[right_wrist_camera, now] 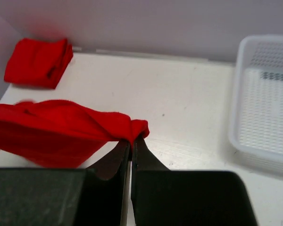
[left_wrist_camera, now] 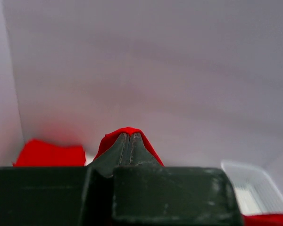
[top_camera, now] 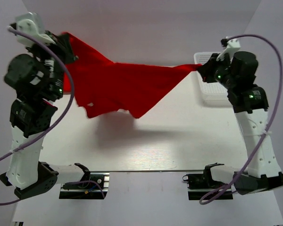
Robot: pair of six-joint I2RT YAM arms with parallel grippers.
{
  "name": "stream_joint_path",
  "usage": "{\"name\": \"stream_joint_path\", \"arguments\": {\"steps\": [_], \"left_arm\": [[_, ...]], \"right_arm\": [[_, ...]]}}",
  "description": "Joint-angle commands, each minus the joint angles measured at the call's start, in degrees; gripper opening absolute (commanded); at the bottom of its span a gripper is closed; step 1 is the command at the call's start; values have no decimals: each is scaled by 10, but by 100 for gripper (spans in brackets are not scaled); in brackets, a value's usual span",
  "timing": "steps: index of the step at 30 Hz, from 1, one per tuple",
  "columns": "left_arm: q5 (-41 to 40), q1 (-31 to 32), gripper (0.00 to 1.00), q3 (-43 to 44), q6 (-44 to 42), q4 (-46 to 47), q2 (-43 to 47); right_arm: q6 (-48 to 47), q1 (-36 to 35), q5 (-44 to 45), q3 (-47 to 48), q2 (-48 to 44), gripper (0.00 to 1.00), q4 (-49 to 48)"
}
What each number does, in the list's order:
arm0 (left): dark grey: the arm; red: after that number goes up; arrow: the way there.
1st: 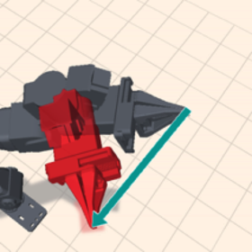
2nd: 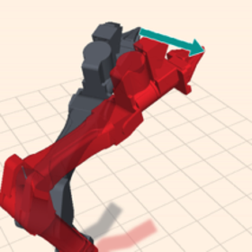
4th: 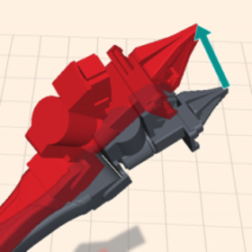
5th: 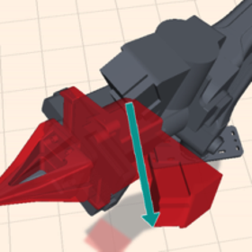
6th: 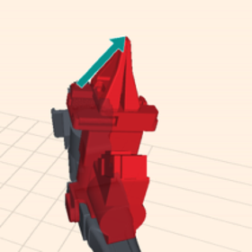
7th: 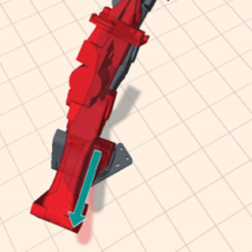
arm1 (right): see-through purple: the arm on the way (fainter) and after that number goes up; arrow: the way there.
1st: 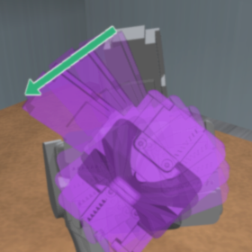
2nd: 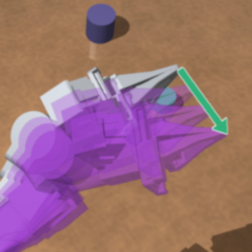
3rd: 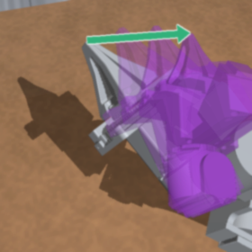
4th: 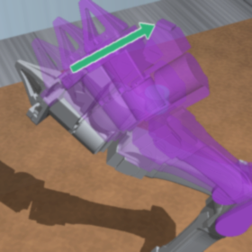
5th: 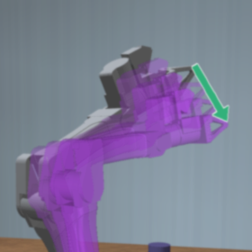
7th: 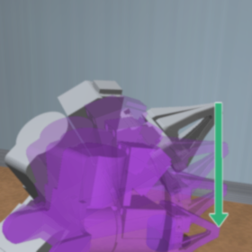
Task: Fold and stack the t-shirts
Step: Flatten the tshirt out
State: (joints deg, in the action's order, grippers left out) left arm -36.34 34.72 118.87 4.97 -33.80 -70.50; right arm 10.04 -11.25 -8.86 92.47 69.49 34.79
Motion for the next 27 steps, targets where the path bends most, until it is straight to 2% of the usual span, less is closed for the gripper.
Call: {"name": "stream_joint_path", "arguments": {"steps": [1,5,9,15,21,25,27], "left_arm": [[-58,10,0,79,-112,36,-24],[-80,10,0,85,-177,124,-3],[-86,10,0,59,-189,143,18],[-75,10,0,35,-189,143,12],[-123,10,0,-41,-189,163,-11],[-142,4,0,-53,-196,184,-30],[-159,4,0,-68,-210,200,-30]], "right_arm": [[-20,4,86,80,-37,0,50],[-33,4,114,128,-68,0,77],[-39,3,95,112,-114,0,78],[-42,3,-41,52,-118,0,66],[9,4,-134,-110,-76,0,21],[6,6,-223,-142,-59,0,10],[4,8,-223,-141,-57,0,5]]}}
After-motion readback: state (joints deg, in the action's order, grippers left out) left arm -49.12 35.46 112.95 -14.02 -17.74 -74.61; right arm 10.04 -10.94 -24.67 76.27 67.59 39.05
